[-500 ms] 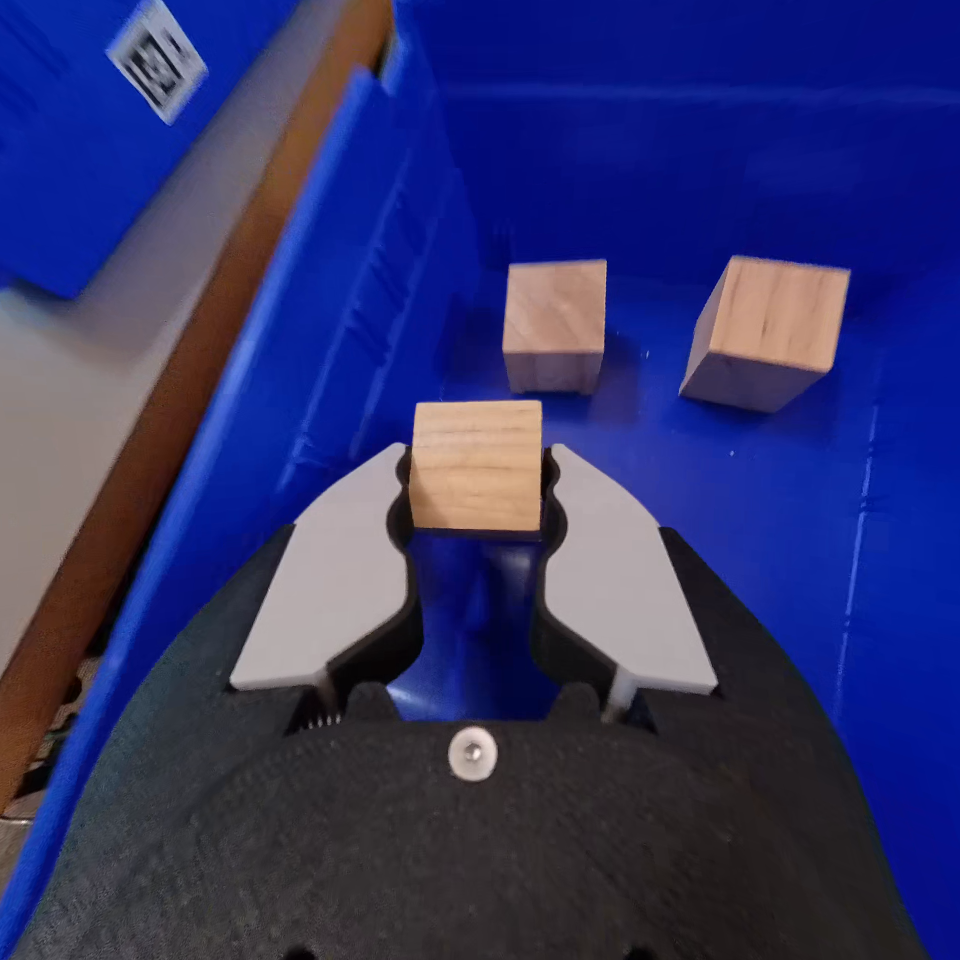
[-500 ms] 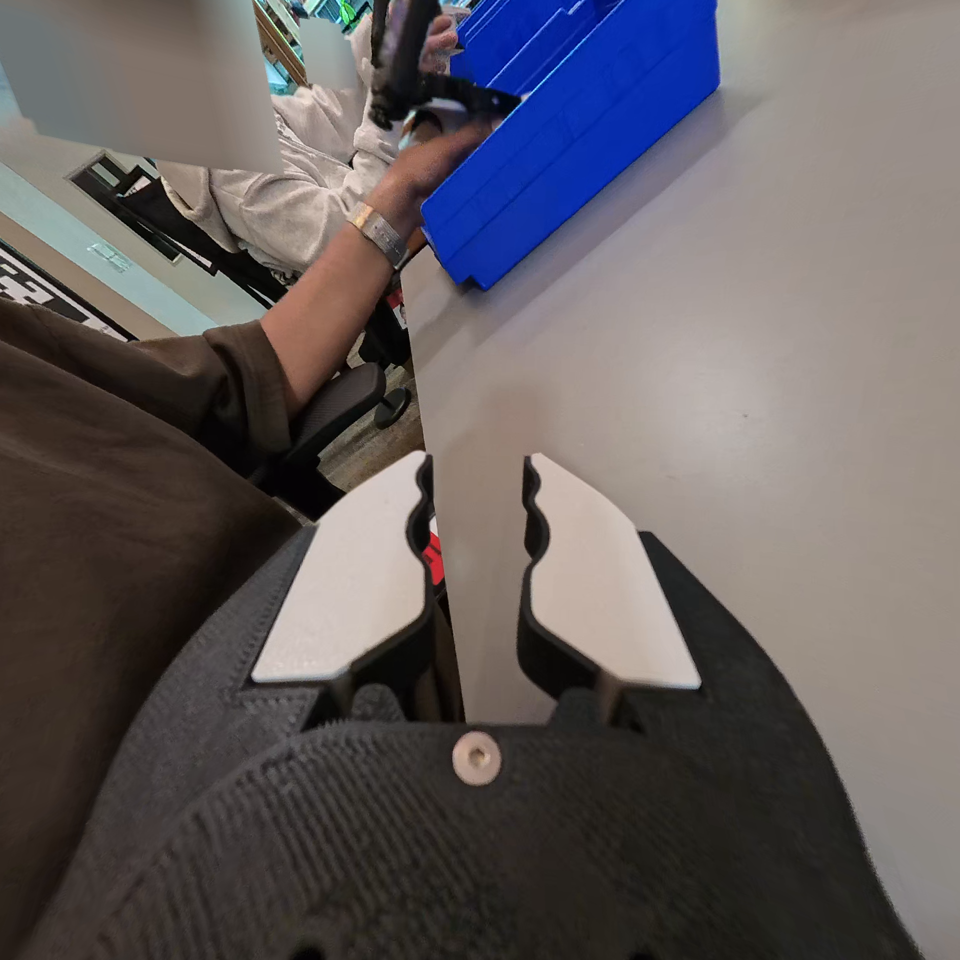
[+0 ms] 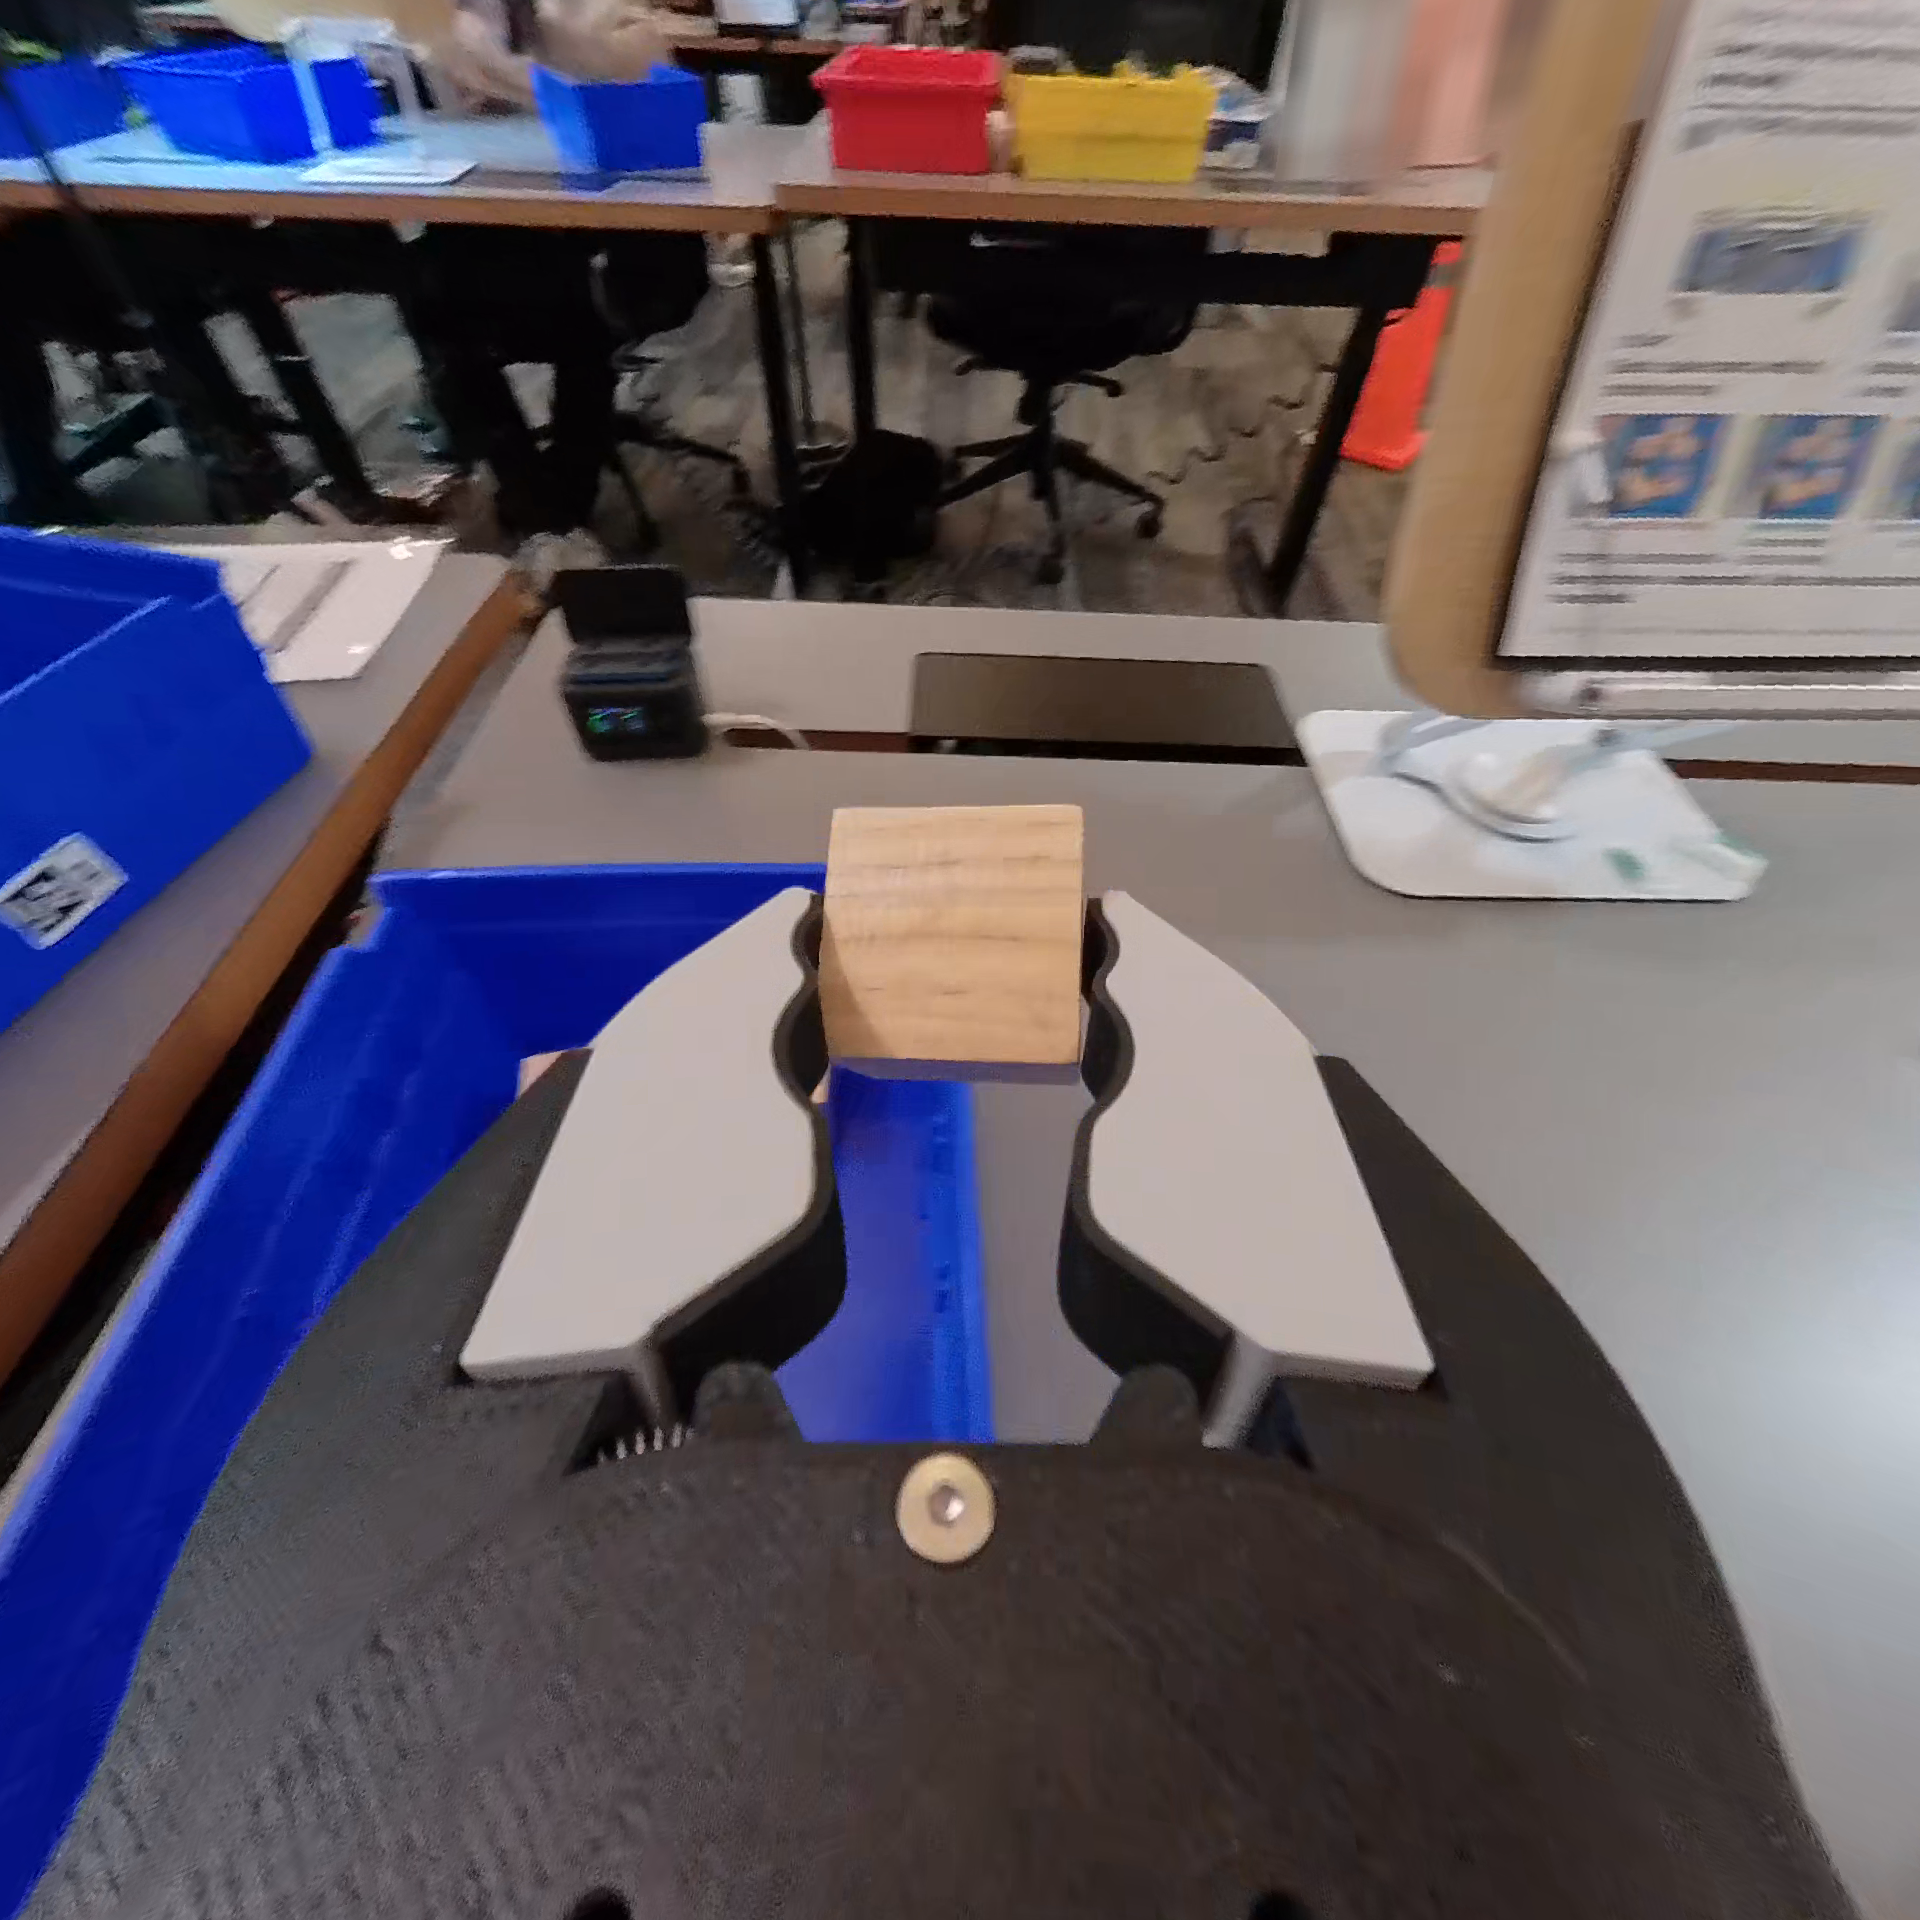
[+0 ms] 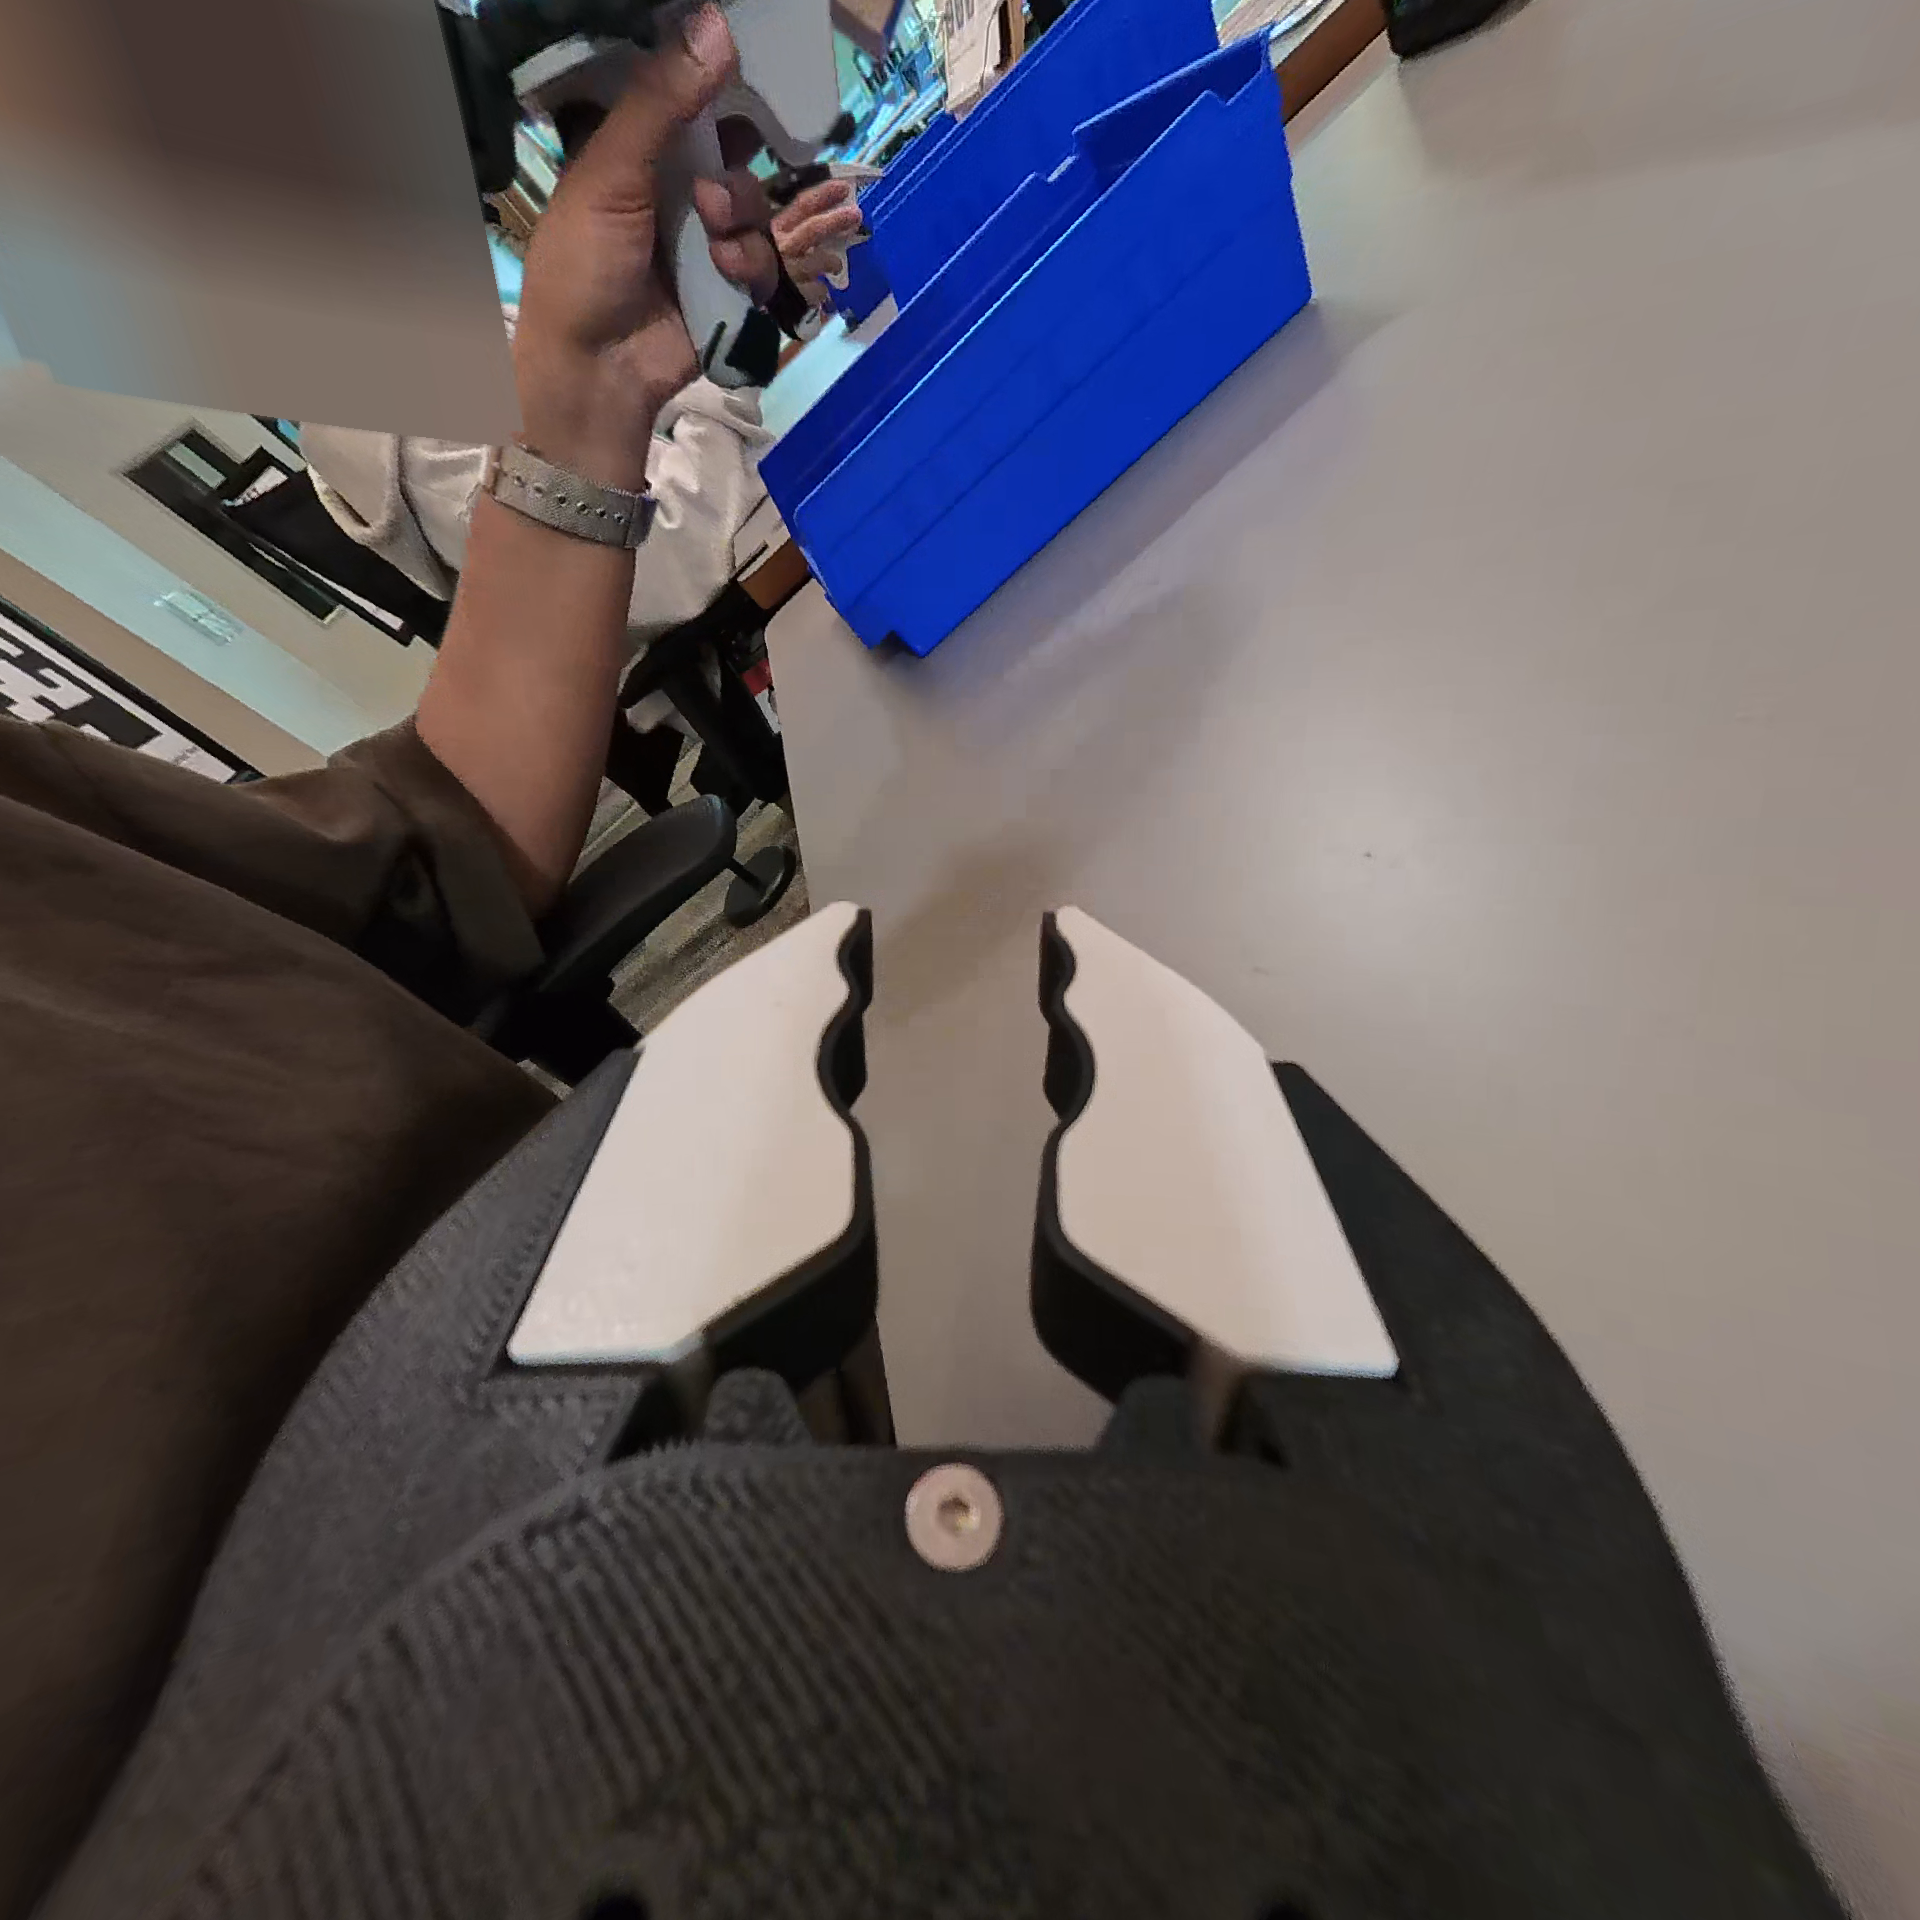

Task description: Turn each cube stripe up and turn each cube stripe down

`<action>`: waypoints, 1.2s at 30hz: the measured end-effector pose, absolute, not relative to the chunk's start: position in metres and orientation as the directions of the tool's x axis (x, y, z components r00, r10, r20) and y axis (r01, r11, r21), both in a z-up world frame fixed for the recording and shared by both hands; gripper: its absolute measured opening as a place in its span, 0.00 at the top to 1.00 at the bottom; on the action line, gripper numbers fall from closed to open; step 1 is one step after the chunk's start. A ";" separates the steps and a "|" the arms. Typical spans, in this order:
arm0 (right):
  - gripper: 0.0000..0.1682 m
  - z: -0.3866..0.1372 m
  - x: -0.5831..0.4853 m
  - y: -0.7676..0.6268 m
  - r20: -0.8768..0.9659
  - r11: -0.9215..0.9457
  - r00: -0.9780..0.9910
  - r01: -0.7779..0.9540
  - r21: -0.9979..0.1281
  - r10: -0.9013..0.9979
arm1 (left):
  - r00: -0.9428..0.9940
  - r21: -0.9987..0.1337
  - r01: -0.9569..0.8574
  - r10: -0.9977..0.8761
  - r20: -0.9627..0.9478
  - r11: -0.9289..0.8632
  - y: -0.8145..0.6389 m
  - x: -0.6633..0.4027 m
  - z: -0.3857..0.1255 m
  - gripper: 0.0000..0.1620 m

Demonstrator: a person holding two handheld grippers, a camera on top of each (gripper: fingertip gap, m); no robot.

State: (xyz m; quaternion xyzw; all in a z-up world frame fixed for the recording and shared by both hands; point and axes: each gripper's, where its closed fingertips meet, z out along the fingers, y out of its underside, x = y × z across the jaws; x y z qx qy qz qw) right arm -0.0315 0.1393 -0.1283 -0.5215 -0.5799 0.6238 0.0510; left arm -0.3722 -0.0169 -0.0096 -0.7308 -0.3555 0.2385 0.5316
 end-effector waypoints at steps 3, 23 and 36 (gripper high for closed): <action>0.81 -0.129 -0.031 0.141 -0.587 -0.320 -0.449 0.539 -0.779 0.673 | 0.710 -0.948 0.275 0.699 0.086 -0.162 0.014 -0.347 -0.007 0.71; 0.50 -0.094 -0.046 0.183 -0.377 -0.327 -0.370 0.194 -0.925 0.849 | 0.389 -0.470 0.875 -0.411 0.825 -0.116 0.165 -0.129 -0.041 0.71; 0.60 -0.071 -0.043 0.180 -0.256 -0.275 -0.402 0.012 -0.961 0.879 | 0.082 -0.265 0.923 -0.533 0.842 -0.277 0.176 -0.072 -0.053 0.71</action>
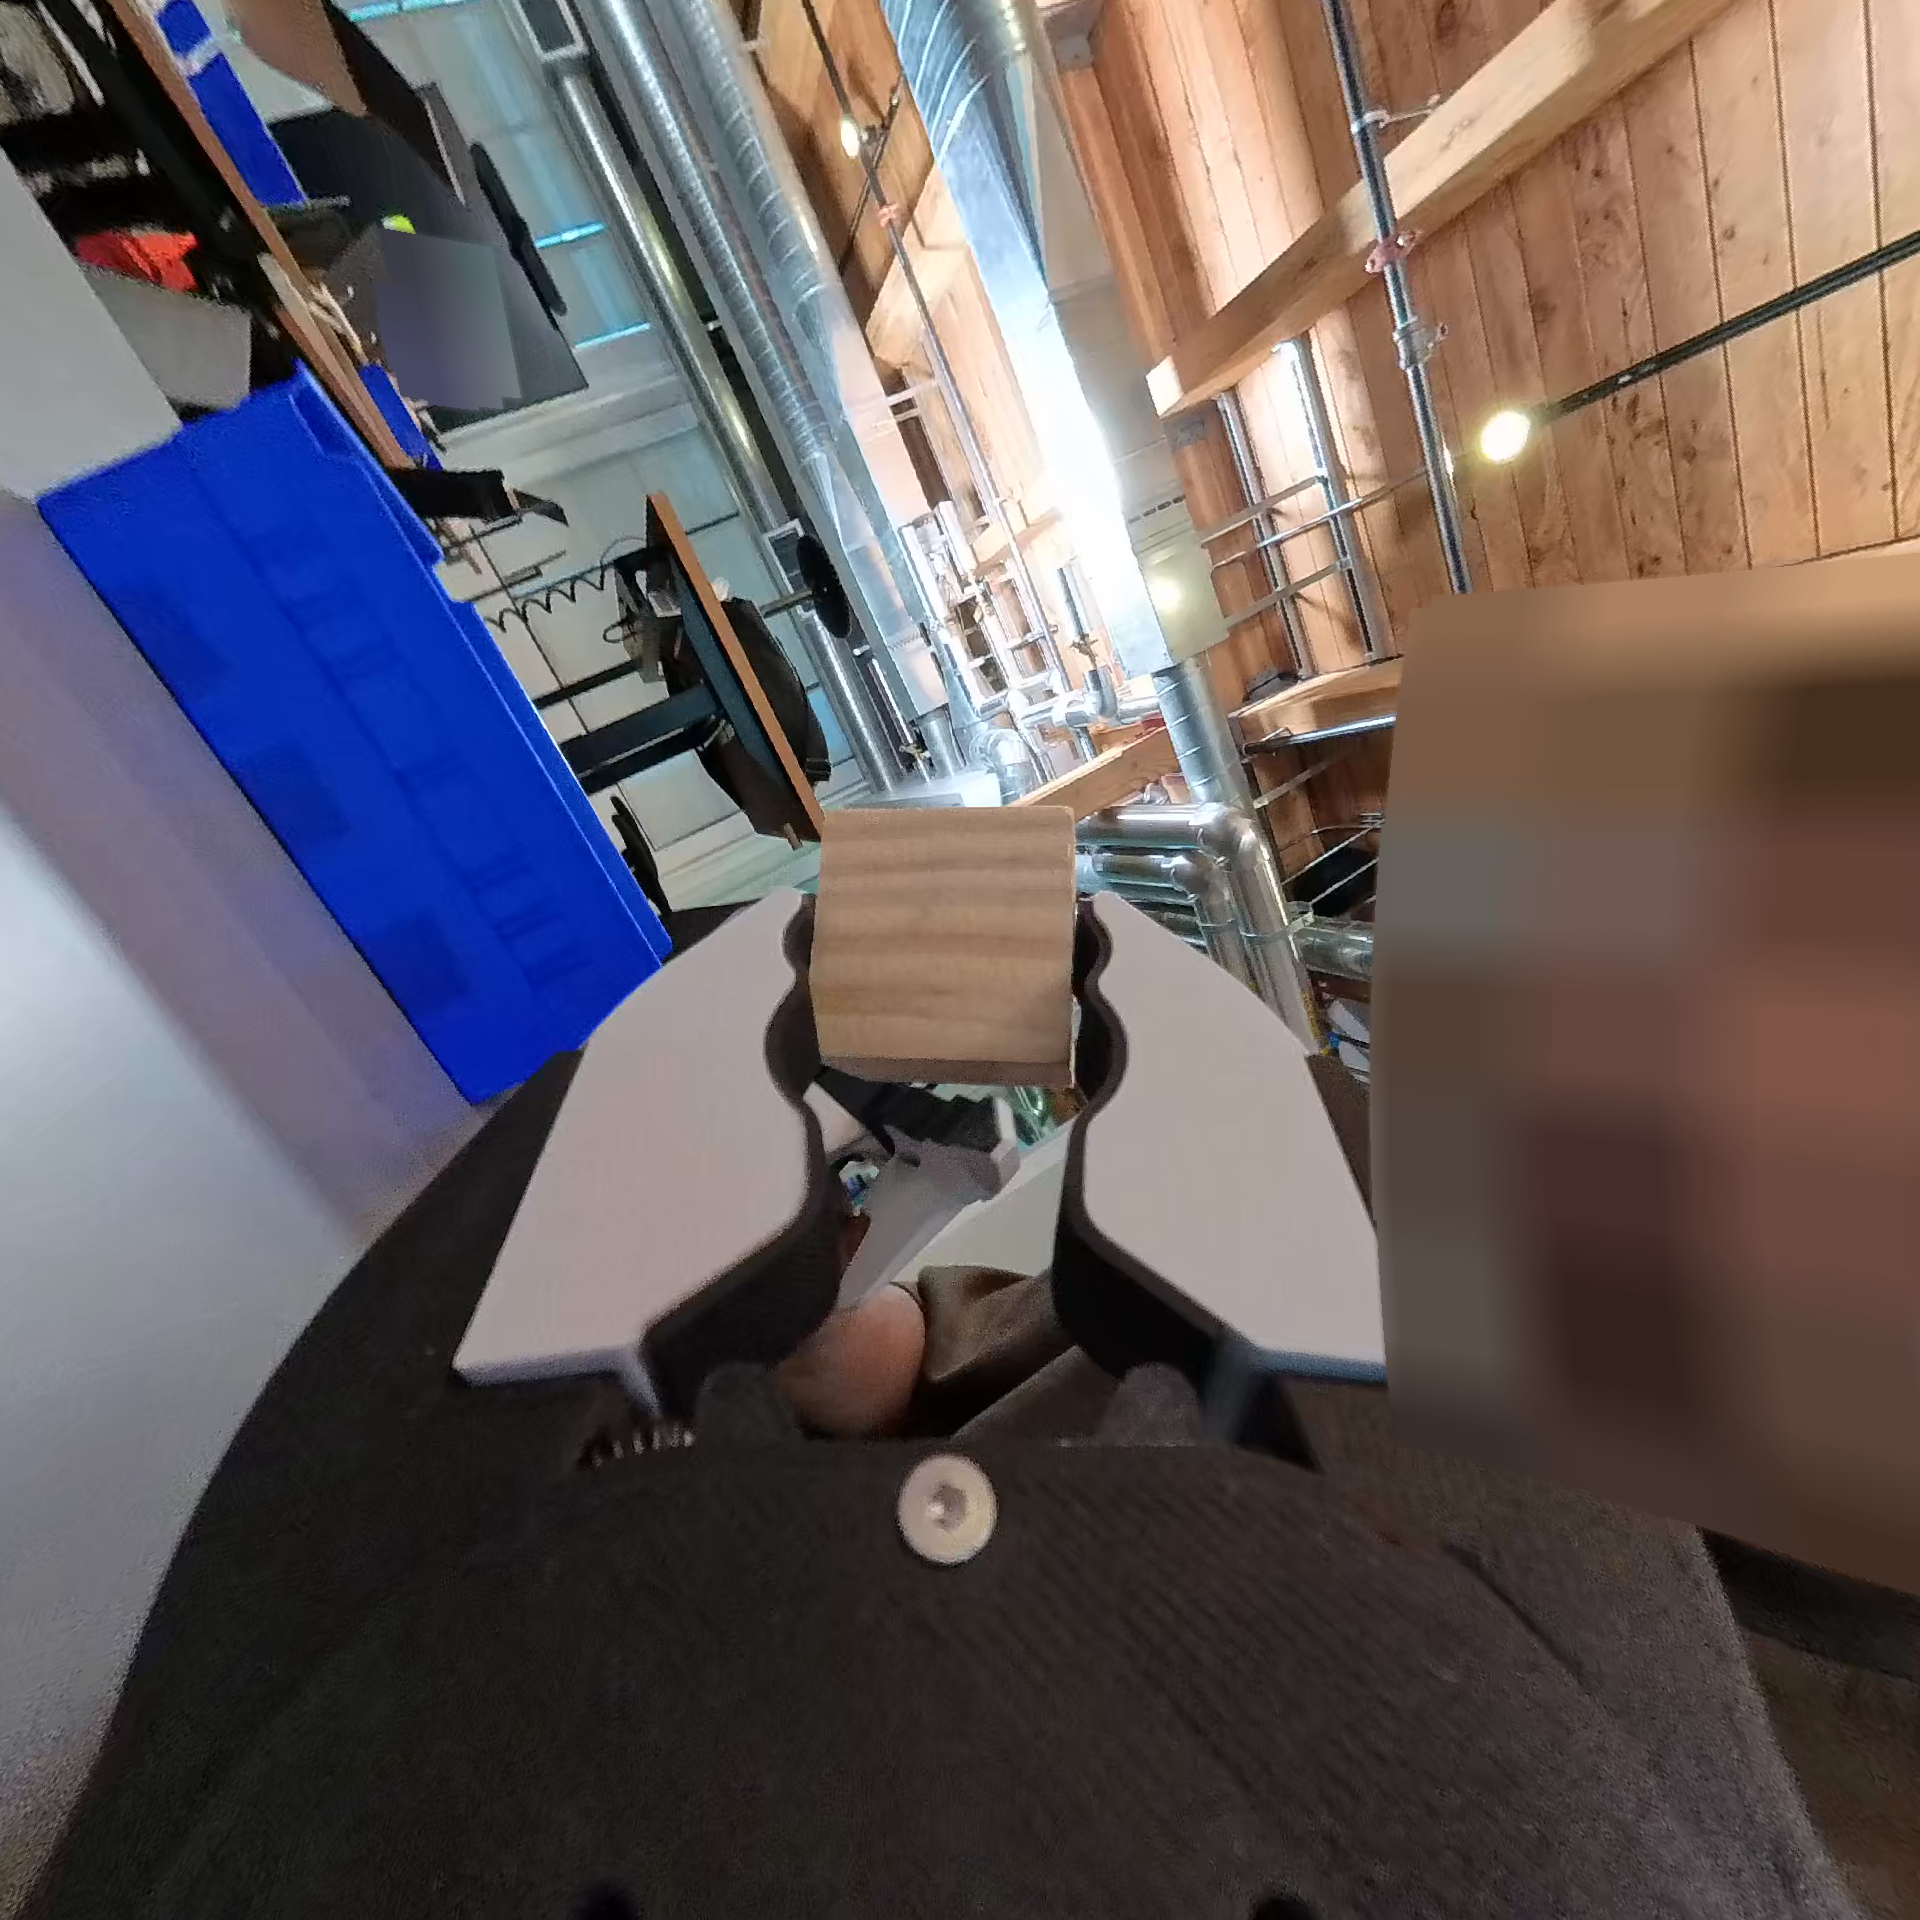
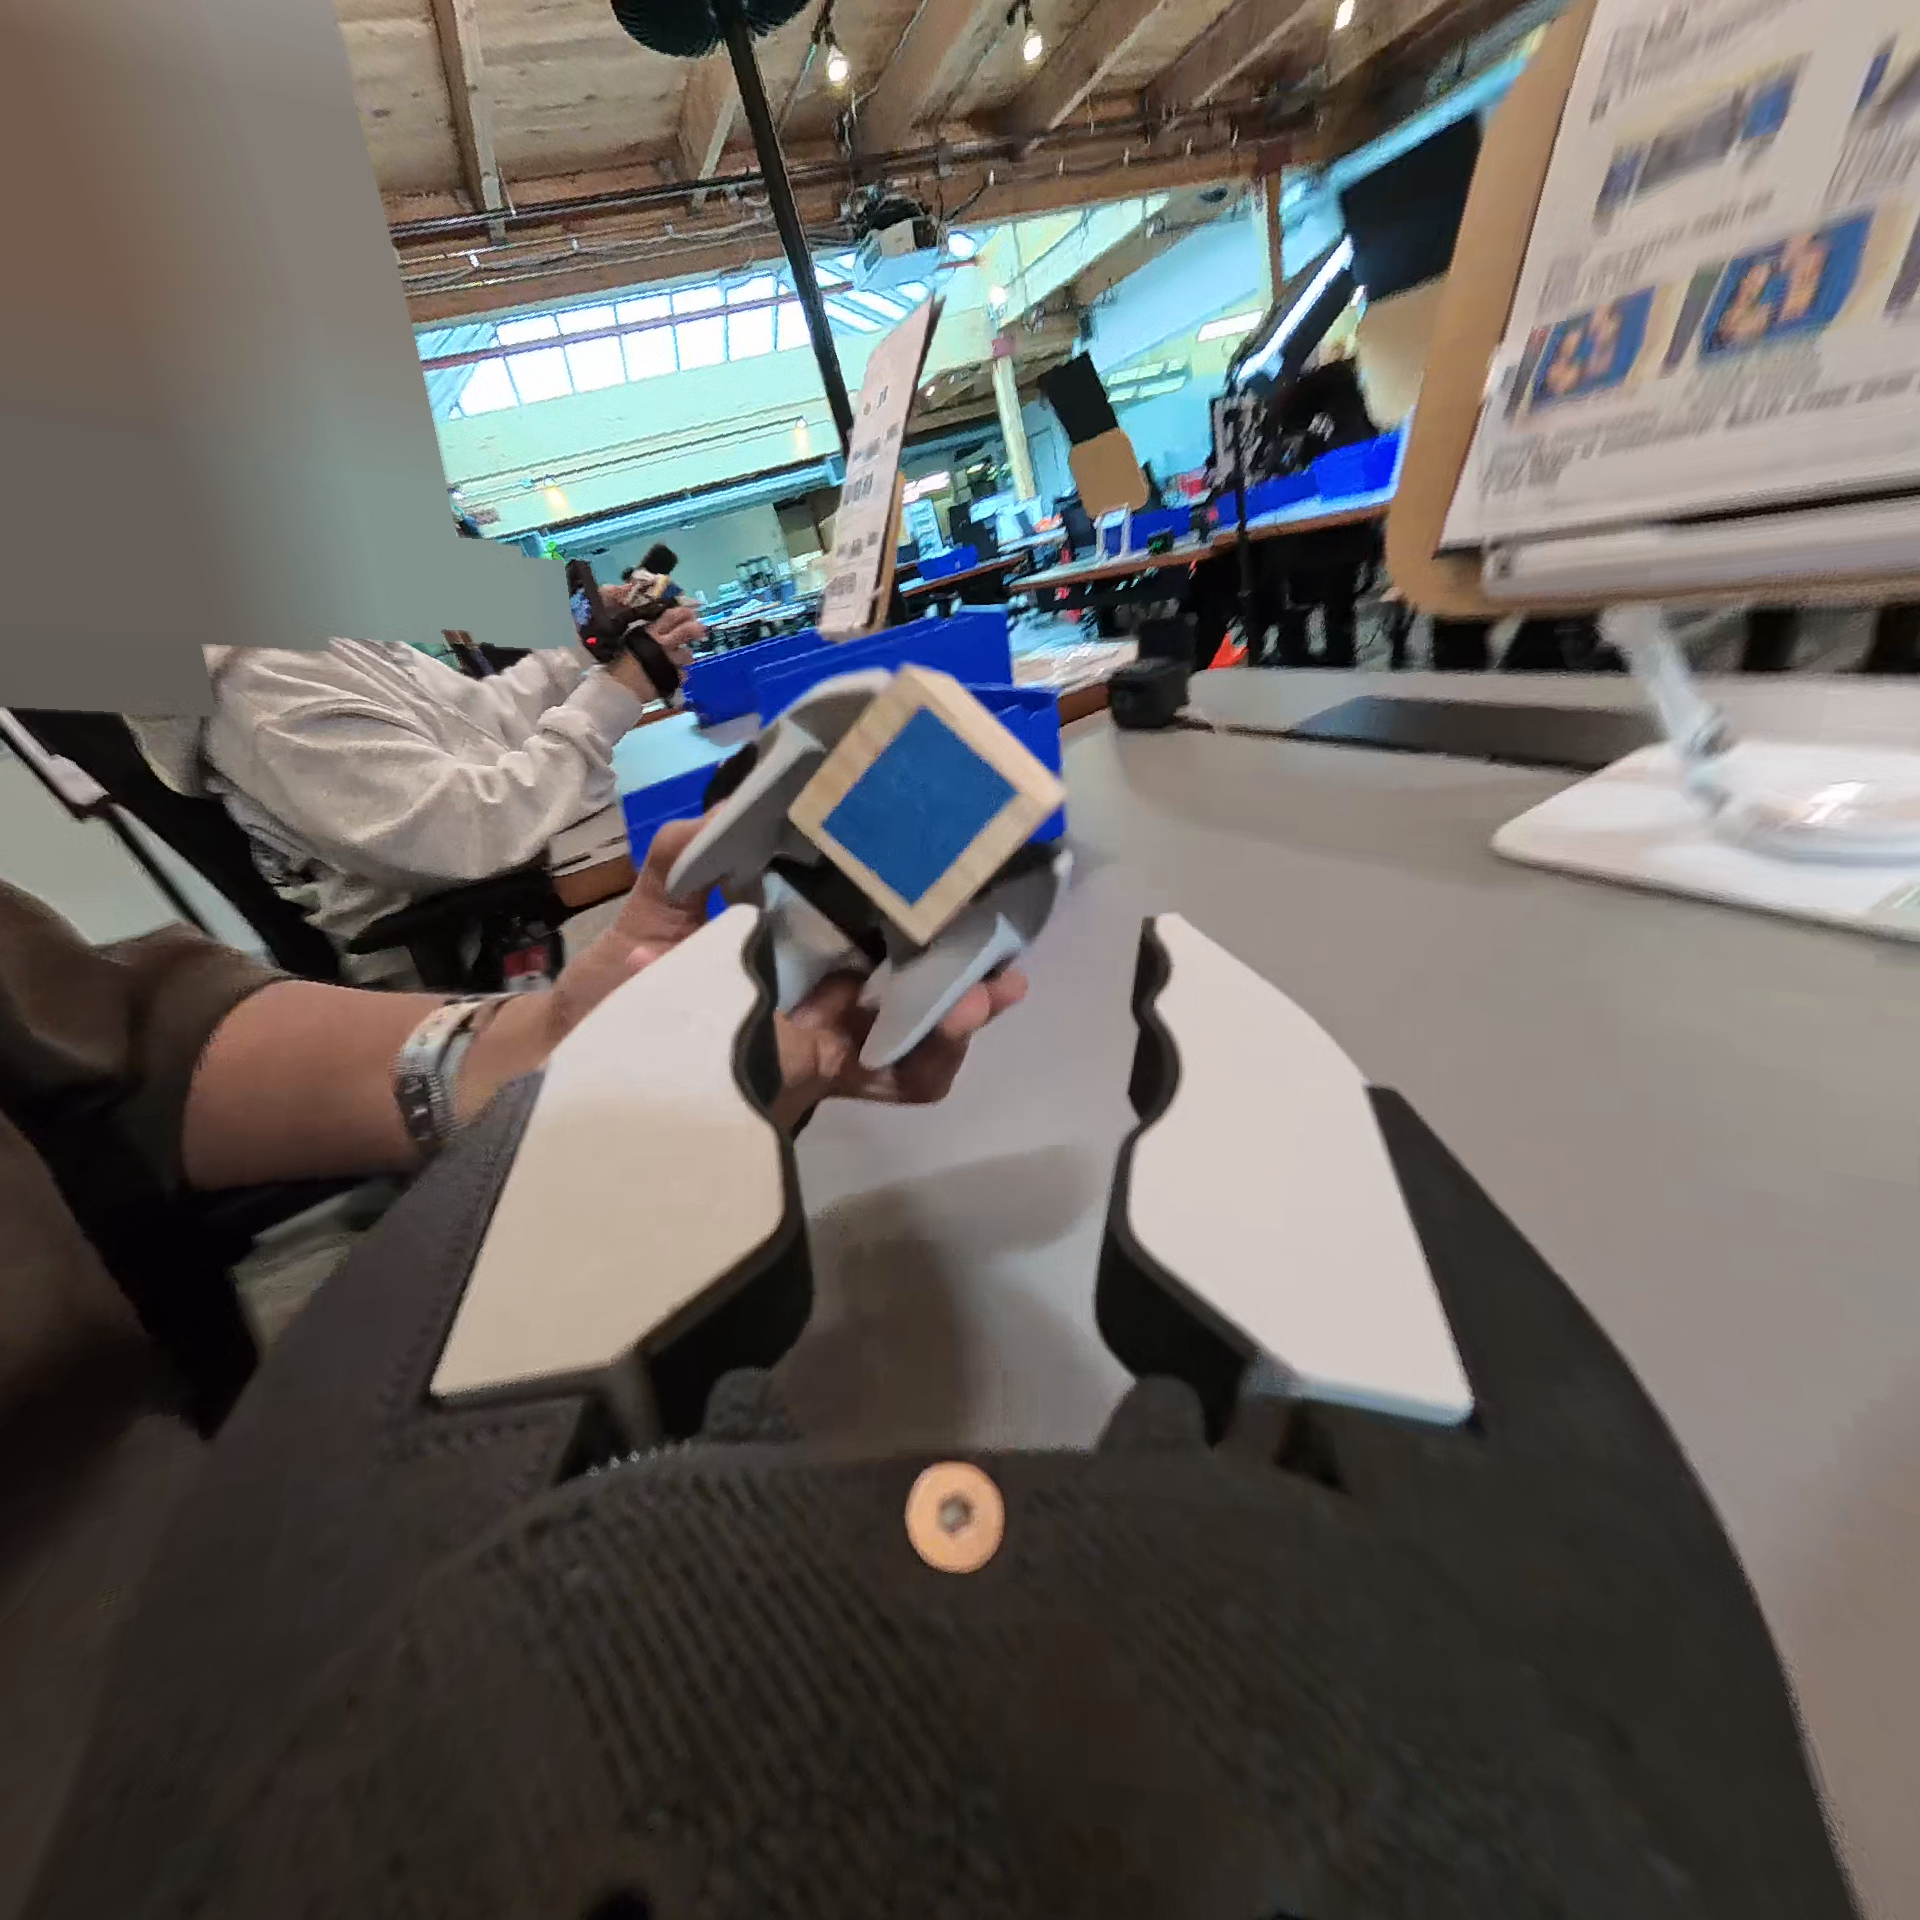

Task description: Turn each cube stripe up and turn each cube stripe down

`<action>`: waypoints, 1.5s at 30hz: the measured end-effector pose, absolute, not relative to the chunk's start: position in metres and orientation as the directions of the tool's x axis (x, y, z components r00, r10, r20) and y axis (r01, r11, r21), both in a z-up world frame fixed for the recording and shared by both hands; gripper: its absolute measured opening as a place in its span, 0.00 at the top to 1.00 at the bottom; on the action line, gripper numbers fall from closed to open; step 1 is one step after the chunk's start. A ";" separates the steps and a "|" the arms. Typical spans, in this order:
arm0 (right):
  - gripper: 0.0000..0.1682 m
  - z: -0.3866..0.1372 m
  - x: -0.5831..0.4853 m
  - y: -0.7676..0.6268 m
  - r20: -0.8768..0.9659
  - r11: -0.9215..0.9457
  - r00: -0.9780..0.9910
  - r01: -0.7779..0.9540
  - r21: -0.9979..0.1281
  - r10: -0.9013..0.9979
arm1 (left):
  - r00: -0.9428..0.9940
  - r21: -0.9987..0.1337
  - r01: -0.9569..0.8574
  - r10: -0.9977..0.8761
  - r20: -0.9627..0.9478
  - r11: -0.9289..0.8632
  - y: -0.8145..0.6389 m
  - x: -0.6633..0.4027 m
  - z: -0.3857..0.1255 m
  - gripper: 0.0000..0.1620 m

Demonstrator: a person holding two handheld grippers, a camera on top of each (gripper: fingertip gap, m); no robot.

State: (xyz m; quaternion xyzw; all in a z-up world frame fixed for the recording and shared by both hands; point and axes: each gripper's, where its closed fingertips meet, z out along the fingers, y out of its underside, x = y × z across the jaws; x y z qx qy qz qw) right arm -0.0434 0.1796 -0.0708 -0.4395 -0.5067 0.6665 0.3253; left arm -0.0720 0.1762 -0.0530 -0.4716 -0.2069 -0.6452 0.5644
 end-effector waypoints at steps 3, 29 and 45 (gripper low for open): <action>0.64 -0.055 -0.038 0.180 -0.064 -0.113 -0.339 -0.126 -0.986 0.938 | 0.008 -0.201 0.927 -0.517 0.856 -0.317 0.180 -0.062 -0.059 0.71; 0.74 0.002 -0.015 0.214 0.298 0.274 -0.079 -0.228 -0.934 0.951 | -0.051 -0.220 0.867 -0.518 0.854 -0.447 0.176 -0.026 -0.060 0.59; 0.74 -0.113 0.032 0.558 -0.038 -0.233 0.617 0.239 -0.943 0.786 | -0.136 -0.179 0.843 -0.523 0.841 -0.507 0.176 -0.012 -0.058 0.60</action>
